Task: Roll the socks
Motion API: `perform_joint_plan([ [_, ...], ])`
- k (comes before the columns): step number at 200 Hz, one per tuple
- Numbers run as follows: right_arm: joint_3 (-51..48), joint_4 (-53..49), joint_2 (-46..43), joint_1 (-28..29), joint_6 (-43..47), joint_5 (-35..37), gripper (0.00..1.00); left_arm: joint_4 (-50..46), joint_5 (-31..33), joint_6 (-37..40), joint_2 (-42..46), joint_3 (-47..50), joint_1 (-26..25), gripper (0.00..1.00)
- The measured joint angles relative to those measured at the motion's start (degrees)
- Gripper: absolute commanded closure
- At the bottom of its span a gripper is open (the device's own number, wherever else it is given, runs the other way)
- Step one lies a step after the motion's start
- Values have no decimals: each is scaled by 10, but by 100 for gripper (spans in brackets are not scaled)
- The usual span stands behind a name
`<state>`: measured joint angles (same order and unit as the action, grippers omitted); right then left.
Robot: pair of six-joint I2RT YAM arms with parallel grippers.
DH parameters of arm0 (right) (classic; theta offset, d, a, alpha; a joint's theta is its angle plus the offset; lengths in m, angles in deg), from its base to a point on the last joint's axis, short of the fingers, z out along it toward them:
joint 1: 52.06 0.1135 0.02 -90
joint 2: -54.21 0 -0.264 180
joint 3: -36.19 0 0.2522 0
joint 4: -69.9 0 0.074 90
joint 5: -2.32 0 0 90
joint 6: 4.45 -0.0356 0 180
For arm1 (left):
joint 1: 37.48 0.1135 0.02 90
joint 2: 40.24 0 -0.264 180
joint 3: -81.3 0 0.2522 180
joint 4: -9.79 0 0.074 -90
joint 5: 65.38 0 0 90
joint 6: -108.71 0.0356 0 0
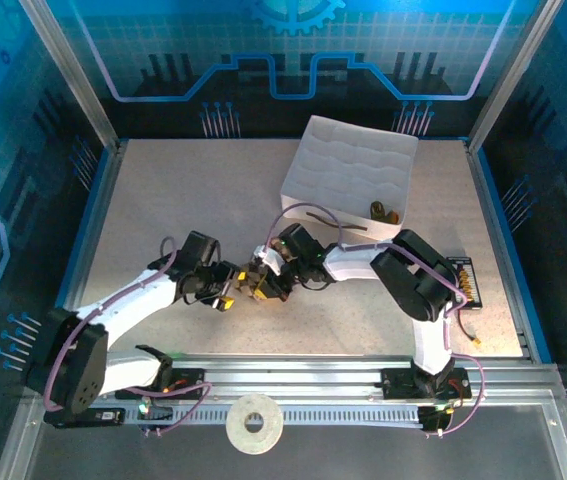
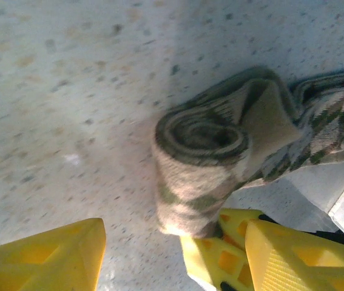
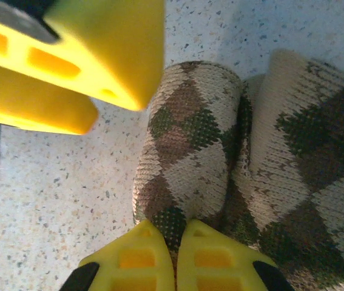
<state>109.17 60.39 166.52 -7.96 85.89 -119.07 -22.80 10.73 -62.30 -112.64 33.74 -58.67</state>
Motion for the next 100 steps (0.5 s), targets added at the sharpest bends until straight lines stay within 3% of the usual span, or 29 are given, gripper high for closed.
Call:
perform_joint_plan([
  [51, 22, -24, 25, -22, -32, -55, 100, 59, 2, 44, -94, -9, -7, 55],
  [76, 30, -33, 32, -26, -39, -68, 100, 57, 6, 59, -120, -28, -11, 81],
  [89, 34, -41, 33, -27, -38, -68, 93, 50, 7, 67, -135, -45, -12, 93],
  [100, 35, -45, 32, -26, -33, -66, 87, 37, 9, 75, -139, -55, -13, 97],
])
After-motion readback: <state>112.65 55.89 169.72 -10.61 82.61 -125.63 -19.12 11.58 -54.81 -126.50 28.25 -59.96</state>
